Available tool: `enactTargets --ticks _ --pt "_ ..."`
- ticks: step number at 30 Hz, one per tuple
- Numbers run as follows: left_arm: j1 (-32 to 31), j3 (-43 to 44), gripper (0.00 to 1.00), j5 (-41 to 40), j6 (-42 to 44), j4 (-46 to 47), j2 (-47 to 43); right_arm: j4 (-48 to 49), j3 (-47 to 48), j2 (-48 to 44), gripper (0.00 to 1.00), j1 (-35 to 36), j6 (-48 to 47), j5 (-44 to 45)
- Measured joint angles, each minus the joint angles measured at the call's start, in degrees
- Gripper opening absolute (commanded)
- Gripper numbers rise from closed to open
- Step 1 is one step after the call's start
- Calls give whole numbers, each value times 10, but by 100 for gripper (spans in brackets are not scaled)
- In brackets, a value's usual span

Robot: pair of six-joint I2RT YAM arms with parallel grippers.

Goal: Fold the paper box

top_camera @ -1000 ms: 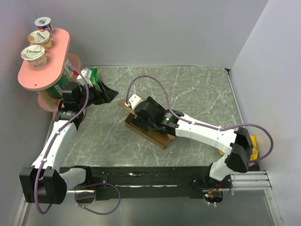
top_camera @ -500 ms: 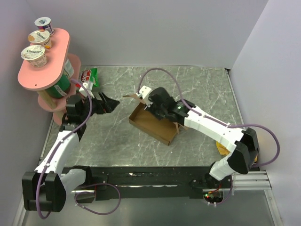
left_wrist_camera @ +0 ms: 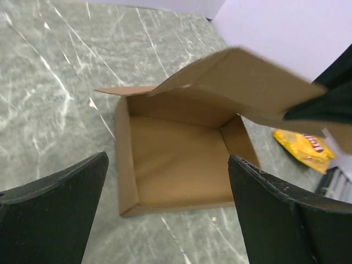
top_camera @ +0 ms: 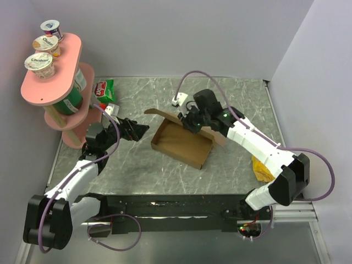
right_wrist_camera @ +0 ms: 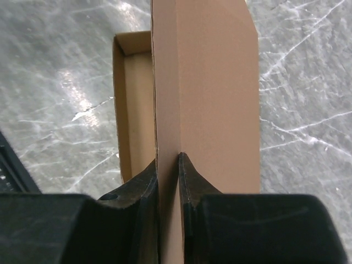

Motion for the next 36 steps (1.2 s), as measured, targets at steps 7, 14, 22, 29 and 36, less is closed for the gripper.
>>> enactTargets --ticks 7,14,22,29,36 --pt "0 -18 98 14 58 87 63 -50 81 15 22 -53 -18 -101" --pt "0 30 97 52 109 106 142 -73 104 30 22 -65 -24 -150" --pt "-21 38 66 57 122 145 178 -66 104 33 22 -65 -23 -158" --pt "-73 19 52 -6 131 179 184 -53 102 33 23 -68 -17 -156" --pt "-106 -11 40 -82 121 224 180 -26 90 33 23 -69 3 -156"
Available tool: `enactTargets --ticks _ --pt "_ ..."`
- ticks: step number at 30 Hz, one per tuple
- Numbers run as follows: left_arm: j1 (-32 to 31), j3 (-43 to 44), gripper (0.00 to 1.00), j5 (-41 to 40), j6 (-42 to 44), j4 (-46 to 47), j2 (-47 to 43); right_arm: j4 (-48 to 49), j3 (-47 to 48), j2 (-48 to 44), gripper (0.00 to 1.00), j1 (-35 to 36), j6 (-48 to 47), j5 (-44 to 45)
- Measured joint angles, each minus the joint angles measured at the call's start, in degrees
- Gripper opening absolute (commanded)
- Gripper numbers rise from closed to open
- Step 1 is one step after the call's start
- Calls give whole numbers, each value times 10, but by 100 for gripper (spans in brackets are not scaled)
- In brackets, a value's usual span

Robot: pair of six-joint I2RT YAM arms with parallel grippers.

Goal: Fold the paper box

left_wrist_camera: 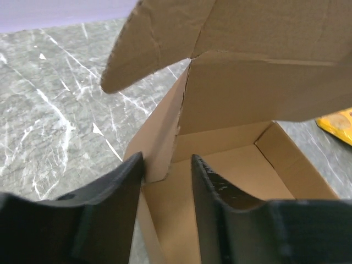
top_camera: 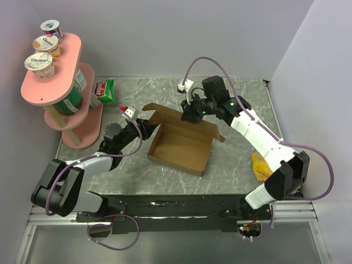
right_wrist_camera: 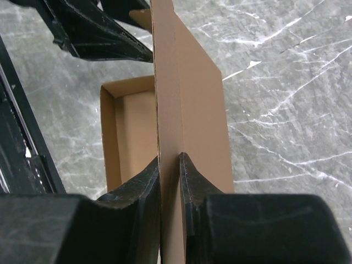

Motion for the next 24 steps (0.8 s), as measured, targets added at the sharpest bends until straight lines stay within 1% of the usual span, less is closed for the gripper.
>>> enactTargets --ticks 3,5,6,7,8,9,10,11,13,14,16,17,18,20,22,24 --pt "-14 0 34 -36 -8 7 8 17 -8 0 23 0 12 0" --pt "-26 2 26 -65 -12 6 13 28 -18 -1 23 0 18 -1" --pt "-30 4 25 -78 -14 4 14 32 -22 -2 24 0 21 -1" --pt "-35 7 22 -94 -17 -2 15 38 -26 -2 24 0 24 -1" --pt "-40 10 17 -110 -20 -7 16 43 -31 -3 24 0 28 -2" --pt "-44 15 16 -125 -22 -14 16 48 -34 -5 24 0 30 -1" --pt "-48 18 15 -139 -25 -19 16 52 -36 -6 25 0 32 -1" --pt "-54 23 11 -158 -26 -28 16 57 -39 -7 30 0 34 -1" --pt "-66 30 8 -189 -26 -42 16 65 -43 -9 33 0 41 1" --pt "-71 31 1 -199 -26 -45 15 71 -45 -10 47 0 44 4" --pt "-77 32 1 -212 -25 -49 12 84 -53 -16 60 0 54 10" --pt "-80 32 1 -214 -23 -52 10 88 -56 -19 75 0 59 16" --pt "-82 32 1 -216 -21 -55 6 91 -61 -23 83 1 63 27" --pt "-85 33 1 -218 -17 -69 -4 91 -65 -30 95 2 76 50" --pt "-86 35 1 -218 -14 -91 -17 92 -70 -43 100 2 85 71" --pt "-87 39 1 -218 -13 -118 -32 93 -75 -68 100 2 92 98"
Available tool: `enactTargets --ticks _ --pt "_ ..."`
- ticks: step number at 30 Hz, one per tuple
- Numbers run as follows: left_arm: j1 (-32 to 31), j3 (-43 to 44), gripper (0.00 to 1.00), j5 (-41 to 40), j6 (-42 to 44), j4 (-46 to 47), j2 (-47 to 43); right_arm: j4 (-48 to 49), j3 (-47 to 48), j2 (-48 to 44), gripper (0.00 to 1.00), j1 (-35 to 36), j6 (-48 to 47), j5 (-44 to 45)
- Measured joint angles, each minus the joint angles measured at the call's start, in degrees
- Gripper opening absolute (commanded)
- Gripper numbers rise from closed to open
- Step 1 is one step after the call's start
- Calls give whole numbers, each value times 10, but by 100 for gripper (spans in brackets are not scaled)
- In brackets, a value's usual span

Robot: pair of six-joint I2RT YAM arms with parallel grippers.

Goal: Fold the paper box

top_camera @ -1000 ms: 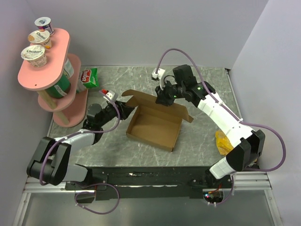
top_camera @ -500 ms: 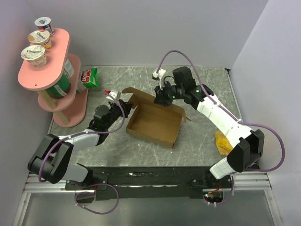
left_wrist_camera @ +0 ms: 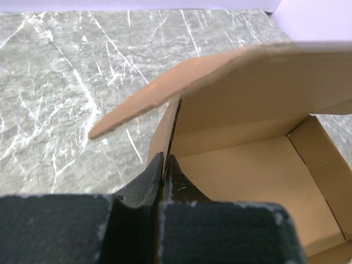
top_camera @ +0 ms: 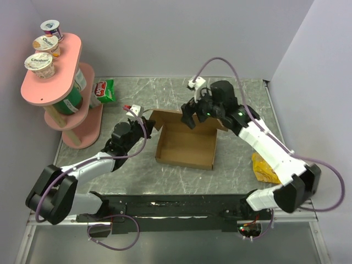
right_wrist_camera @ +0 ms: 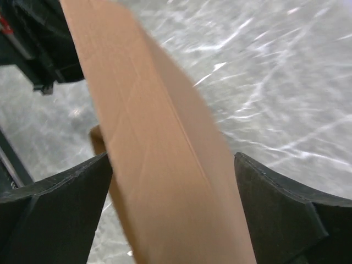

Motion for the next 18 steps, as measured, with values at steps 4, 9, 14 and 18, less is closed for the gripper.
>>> enactTargets --ticks 4,9,14,18 --pt "0 18 1 3 9 -58 -26 20 -29 -75 100 -1 11 47" --pt "0 64 1 18 40 -133 -33 70 -114 -170 100 -43 12 75" --pt "0 93 1 19 71 -197 -33 134 -257 -264 100 -149 30 21" --pt "2 120 1 18 82 -246 -25 182 -321 -312 100 -188 43 -41"
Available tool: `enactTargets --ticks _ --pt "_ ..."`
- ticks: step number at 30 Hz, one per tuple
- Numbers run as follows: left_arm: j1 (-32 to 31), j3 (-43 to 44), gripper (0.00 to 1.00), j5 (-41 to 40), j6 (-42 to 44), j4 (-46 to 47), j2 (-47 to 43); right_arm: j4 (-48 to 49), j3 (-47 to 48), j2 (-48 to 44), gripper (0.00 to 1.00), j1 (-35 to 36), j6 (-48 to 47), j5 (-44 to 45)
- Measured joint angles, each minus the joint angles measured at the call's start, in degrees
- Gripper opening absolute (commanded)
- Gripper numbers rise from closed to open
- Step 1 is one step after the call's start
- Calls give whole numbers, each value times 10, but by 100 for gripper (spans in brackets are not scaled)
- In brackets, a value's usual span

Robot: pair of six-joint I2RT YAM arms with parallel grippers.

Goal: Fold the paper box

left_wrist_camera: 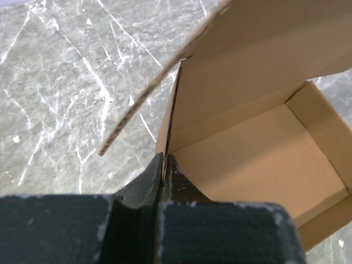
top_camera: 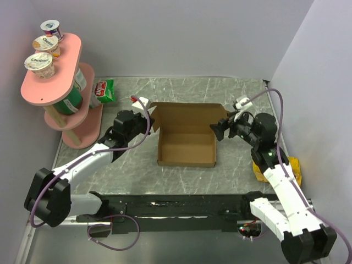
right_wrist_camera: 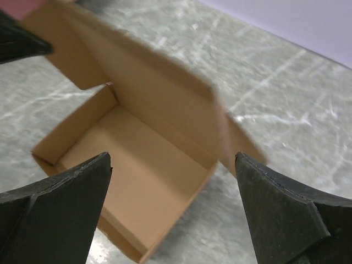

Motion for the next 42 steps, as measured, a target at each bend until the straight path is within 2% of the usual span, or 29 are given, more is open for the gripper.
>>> enactTargets --ticks 4,8,15,28,34,42 --pt "2 22 1 -1 8 -28 7 48 -41 -24 100 -29 2 -52" --pt "6 31 1 2 15 -46 7 106 -69 -2 100 -77 2 -89" --pt "11 41 1 6 21 -65 7 159 -85 33 100 -118 2 -138" --pt "20 47 1 23 25 -76 8 270 -73 211 97 -212 -34 -244" --pt "22 50 1 27 27 -80 8 318 -32 284 96 -216 -34 -304" --pt "24 63 1 34 28 -89 19 381 11 366 93 -211 -24 -334"
